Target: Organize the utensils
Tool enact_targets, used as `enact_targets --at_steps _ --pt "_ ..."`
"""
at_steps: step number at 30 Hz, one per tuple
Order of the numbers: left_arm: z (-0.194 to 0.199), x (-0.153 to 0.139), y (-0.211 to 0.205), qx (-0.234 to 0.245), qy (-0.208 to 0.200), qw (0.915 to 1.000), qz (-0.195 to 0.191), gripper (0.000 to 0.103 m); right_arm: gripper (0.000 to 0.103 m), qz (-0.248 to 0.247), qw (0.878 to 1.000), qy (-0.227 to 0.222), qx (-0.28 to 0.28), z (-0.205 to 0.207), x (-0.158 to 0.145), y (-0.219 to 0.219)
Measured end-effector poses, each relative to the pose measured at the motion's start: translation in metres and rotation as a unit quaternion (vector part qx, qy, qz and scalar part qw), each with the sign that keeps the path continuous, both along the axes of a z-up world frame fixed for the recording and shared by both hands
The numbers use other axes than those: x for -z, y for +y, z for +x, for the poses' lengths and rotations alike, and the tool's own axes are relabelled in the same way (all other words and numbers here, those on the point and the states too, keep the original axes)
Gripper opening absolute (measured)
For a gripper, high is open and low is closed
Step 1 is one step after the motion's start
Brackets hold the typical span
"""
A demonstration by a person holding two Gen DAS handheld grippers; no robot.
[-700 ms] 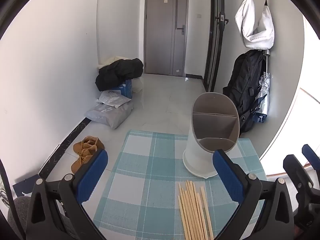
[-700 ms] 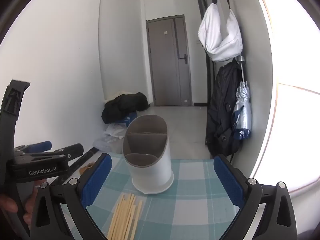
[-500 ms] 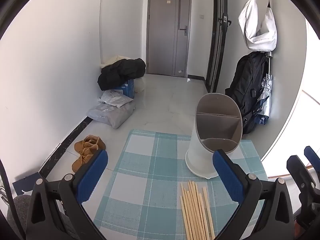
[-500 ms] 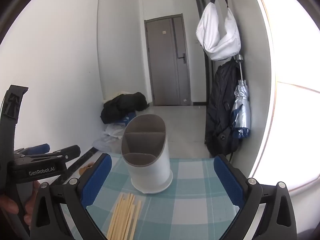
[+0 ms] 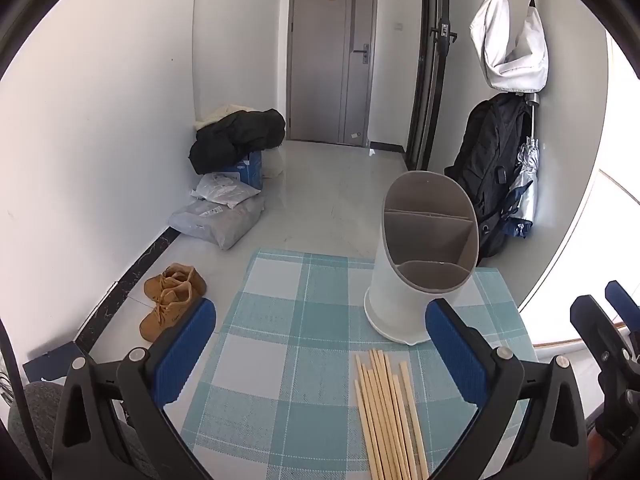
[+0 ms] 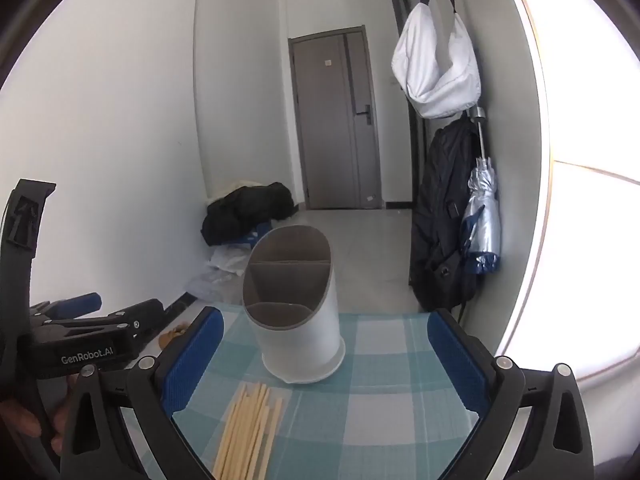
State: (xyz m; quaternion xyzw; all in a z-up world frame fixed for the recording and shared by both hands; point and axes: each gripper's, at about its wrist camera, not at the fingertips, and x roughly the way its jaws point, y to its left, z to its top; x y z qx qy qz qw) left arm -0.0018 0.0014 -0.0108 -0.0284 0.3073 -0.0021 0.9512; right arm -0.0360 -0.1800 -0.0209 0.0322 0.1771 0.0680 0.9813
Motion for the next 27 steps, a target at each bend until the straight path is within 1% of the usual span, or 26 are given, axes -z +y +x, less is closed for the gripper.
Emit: enact_targets --at_steps 4,10,16,21,27 --pt "-0.003 -0.0015 -0.0012 0.003 -0.008 0.9999 0.007 0.102 0.103 0.003 1.0 -0.002 0.001 -0.0012 -0.0008 -0.0027" --pt "-0.0011 -0.0009 0.0005 0.003 -0.002 1.0 0.002 0.102 0.103 0.001 1.0 -0.001 0.001 -0.0004 -0.0005 -0.0032" --pt "-0.0023 -0.0002 0.0006 0.001 -0.004 1.0 0.003 0.102 0.103 0.023 1.0 0.003 -0.004 -0.0002 0.0003 -0.0069" --pt "-0.0029 -0.0002 0.001 -0.001 -0.005 1.0 0.003 0.102 0.103 0.013 1.0 0.002 0.003 -0.0008 0.0008 -0.0041" --pt "-0.0026 -0.0001 0.0016 0.0 -0.004 1.0 0.001 0.102 0.103 0.011 1.0 0.0 0.003 -0.0026 0.0005 -0.0022"
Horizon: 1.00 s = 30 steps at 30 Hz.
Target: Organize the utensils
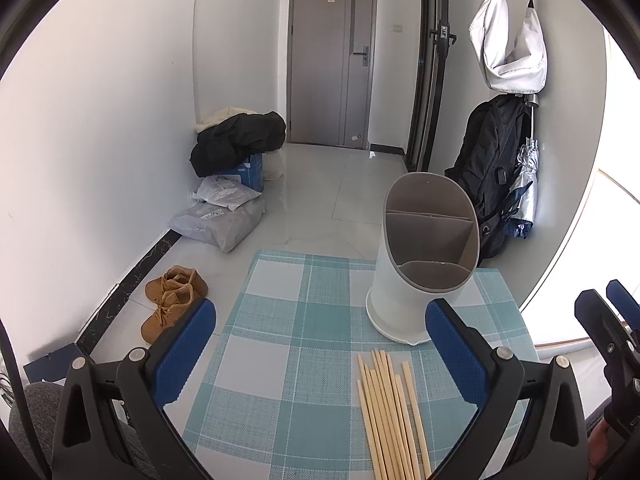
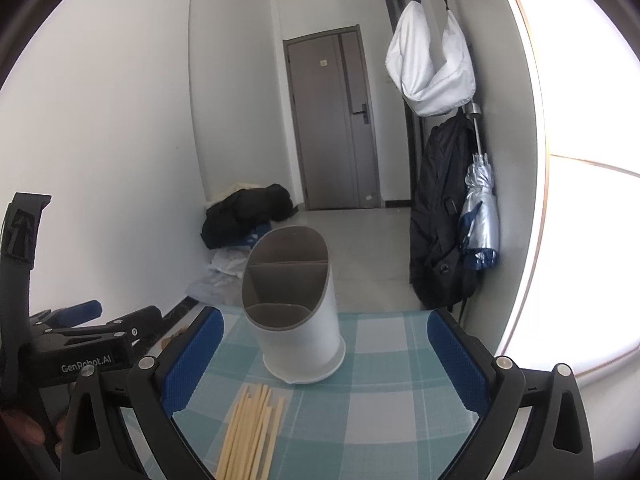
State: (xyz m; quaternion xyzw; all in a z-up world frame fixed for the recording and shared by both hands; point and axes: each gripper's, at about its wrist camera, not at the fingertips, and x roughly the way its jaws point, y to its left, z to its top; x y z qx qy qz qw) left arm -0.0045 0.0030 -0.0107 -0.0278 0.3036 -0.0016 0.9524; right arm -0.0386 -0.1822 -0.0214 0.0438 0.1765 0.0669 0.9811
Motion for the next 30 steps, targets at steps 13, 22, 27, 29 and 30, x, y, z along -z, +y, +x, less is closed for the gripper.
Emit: enact_targets --at_steps 13,22,27,29,30 --pt "0.0 -0.0012 0.0032 -0.003 -0.005 1.0 -0.002 0.102 0.103 -0.004 1.0 -0.003 0.003 0.0002 -0.0015 -0.0003" --pt "0.0012 0.0005 0.0043 -0.003 -0.002 1.0 -0.003 0.102 0.103 -0.006 1.0 -0.003 0.002 0.0004 -0.0011 0.0" --pt "0.0011 0.0004 0.0045 -0.004 -0.001 1.0 -0.005 0.102 0.103 -0.011 1.0 0.0 0.008 0.0018 -0.0008 -0.0001" --pt "0.0011 0.0006 0.005 -0.004 -0.001 1.0 -0.006 0.102 0.103 -0.012 1.0 0.003 0.007 0.0028 -0.0002 -0.0002" --pt "0.0015 0.0008 0.0051 -0.003 0.001 1.0 -0.006 0.102 0.103 -0.012 1.0 0.004 0.006 0.0031 0.0003 0.0001"
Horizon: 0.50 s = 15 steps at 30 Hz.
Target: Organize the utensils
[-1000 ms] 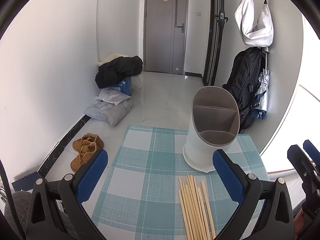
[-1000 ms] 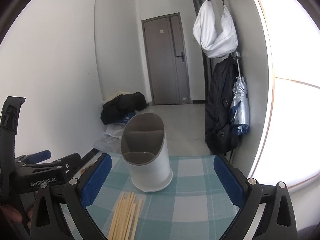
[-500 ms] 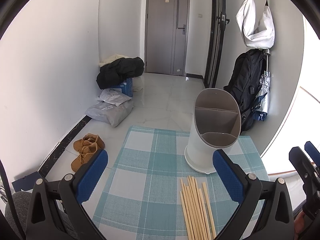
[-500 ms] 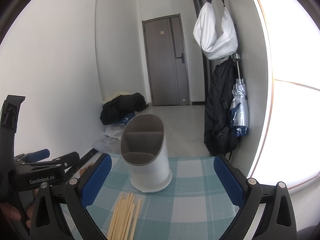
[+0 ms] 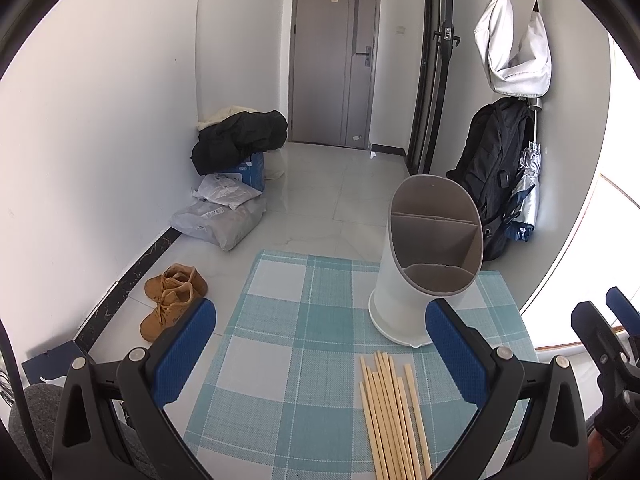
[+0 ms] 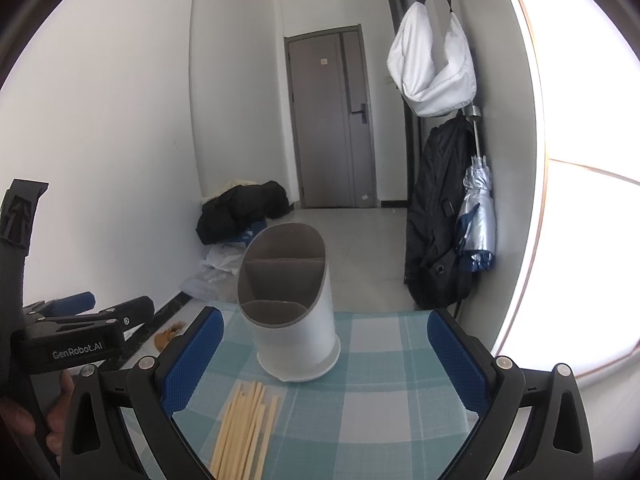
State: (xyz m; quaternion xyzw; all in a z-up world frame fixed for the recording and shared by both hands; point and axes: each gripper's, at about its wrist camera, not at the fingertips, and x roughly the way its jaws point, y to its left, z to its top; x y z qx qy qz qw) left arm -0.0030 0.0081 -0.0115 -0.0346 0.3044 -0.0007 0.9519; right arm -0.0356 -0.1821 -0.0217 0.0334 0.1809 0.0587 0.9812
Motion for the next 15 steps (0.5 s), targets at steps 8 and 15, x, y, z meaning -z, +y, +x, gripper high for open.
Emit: enact_targets --at_steps 8,15 --pt "0.012 0.008 0.011 -0.005 0.03 0.9995 -0.009 0.102 0.103 -0.007 0.998 0.053 -0.027 0.019 0.015 0.009" --pt "0.036 0.028 0.046 -0.045 0.093 0.9937 -0.043 0.102 0.079 -0.074 0.973 0.208 -0.068 0.072 0.068 0.039"
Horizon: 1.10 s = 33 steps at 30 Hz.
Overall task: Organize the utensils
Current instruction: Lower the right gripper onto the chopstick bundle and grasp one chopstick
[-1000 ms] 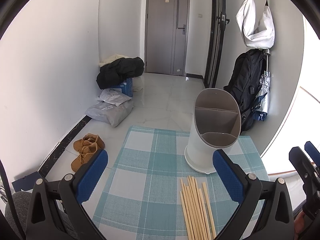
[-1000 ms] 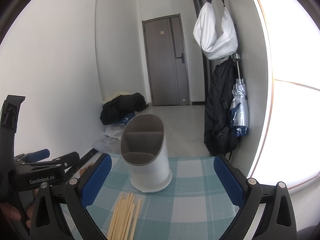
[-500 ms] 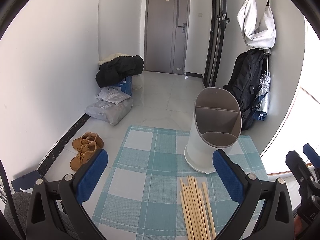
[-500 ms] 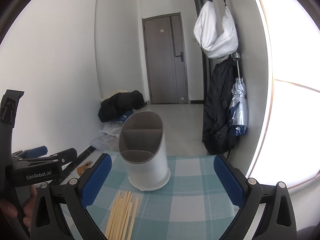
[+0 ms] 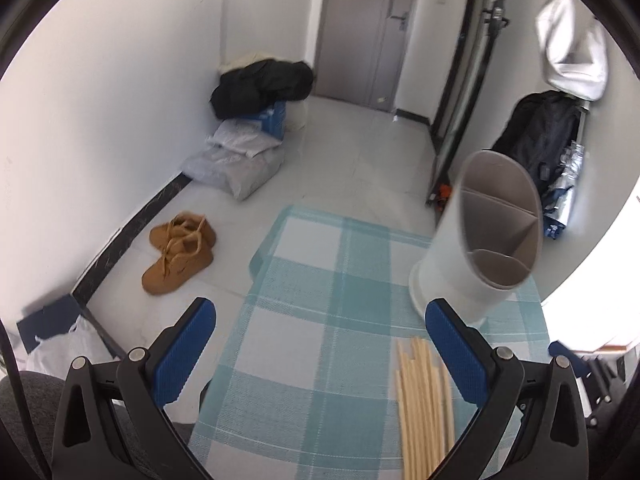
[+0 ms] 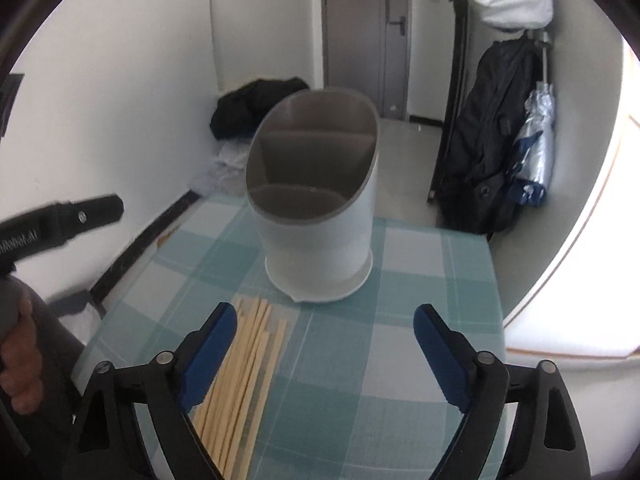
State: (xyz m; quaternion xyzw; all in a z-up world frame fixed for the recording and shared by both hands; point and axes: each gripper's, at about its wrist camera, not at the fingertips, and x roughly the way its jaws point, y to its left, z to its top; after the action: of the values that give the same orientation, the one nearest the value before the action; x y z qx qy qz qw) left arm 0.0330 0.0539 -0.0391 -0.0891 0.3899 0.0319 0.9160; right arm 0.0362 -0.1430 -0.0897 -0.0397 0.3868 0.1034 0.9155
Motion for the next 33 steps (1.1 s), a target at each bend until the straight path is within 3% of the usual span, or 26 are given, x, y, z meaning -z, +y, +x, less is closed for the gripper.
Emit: enact_targets --at_steps 2,6,8,11,15,17,19,21,24,30,33 --pt "0.005 0.005 0.01 -0.012 0.011 0.9998 -0.009 0.102 0.075 -0.002 1.0 0.019 -0.003 0.007 0.009 0.003" --pt "0.014 0.014 0.023 -0.03 0.032 0.999 -0.012 0.102 0.057 -0.015 0.998 0.067 -0.01 0.03 0.038 0.013" --pt "0.017 0.016 0.027 -0.031 0.039 0.9986 -0.016 0.102 0.057 -0.022 0.996 0.082 -0.013 0.038 0.049 0.019" --pt "0.021 0.022 0.032 -0.034 0.051 0.998 -0.019 0.102 0.056 -0.036 0.995 0.092 -0.018 0.046 0.061 0.027" --pt "0.024 0.027 0.036 -0.034 0.065 0.9971 -0.02 0.102 0.045 -0.062 0.992 0.107 -0.023 0.053 0.07 0.036" --pt "0.025 0.028 0.037 -0.035 0.069 0.9968 -0.019 0.102 0.045 -0.073 0.992 0.103 -0.024 0.053 0.073 0.04" --pt "0.027 0.03 0.038 -0.036 0.073 0.9966 -0.015 0.102 0.037 -0.079 0.991 0.101 -0.029 0.052 0.074 0.044" --pt "0.029 0.033 0.038 -0.036 0.08 0.9961 -0.009 0.102 0.021 -0.072 0.991 0.103 -0.038 0.051 0.074 0.048" --pt "0.03 0.039 0.036 -0.029 0.093 0.9952 -0.001 0.102 0.007 -0.067 0.991 0.105 -0.055 0.05 0.074 0.057" --pt "0.025 0.06 0.015 0.019 0.139 0.9901 -0.005 0.102 0.006 0.005 0.995 0.099 -0.03 0.044 0.065 0.039" --pt "0.017 0.072 -0.001 0.055 0.172 0.9834 -0.019 0.102 0.006 0.064 0.994 0.093 -0.006 0.042 0.058 0.014"
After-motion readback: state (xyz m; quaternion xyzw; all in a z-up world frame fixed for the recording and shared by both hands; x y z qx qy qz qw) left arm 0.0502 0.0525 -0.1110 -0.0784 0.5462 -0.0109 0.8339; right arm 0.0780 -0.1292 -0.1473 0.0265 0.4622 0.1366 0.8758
